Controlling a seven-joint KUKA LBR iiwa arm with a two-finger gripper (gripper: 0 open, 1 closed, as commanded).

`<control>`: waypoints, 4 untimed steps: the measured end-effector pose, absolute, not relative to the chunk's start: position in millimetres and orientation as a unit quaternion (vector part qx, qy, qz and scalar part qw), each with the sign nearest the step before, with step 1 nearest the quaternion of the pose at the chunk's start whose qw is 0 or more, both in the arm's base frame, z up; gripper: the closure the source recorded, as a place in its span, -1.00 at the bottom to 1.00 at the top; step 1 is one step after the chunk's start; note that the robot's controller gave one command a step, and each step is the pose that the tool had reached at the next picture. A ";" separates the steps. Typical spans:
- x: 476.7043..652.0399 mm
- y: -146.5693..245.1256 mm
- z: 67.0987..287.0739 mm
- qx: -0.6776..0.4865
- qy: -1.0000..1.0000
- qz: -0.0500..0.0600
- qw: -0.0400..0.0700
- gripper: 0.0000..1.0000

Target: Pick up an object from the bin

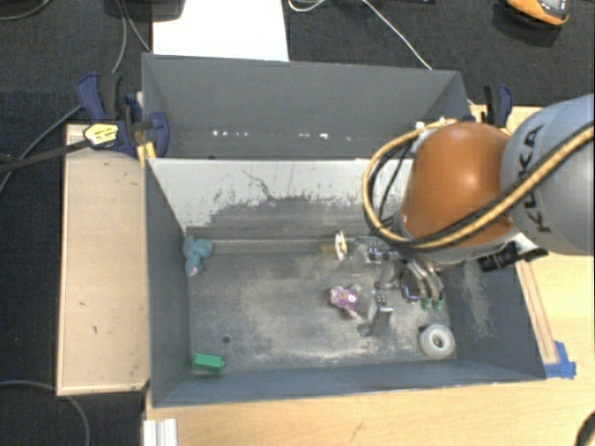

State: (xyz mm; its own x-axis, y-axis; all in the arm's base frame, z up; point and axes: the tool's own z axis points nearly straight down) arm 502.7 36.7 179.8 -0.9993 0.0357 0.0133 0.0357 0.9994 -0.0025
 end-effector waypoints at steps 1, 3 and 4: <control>485.4 38.9 179.8 0.025 -1.000 -0.001 -0.002 -1.00; 511.2 -8.9 96.5 0.114 -0.993 0.000 0.000 -1.00; 517.4 7.2 70.9 -0.144 -0.990 0.002 0.005 1.00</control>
Offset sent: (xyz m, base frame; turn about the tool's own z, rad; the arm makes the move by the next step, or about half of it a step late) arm 0.0117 -0.0297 -0.0709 0.1001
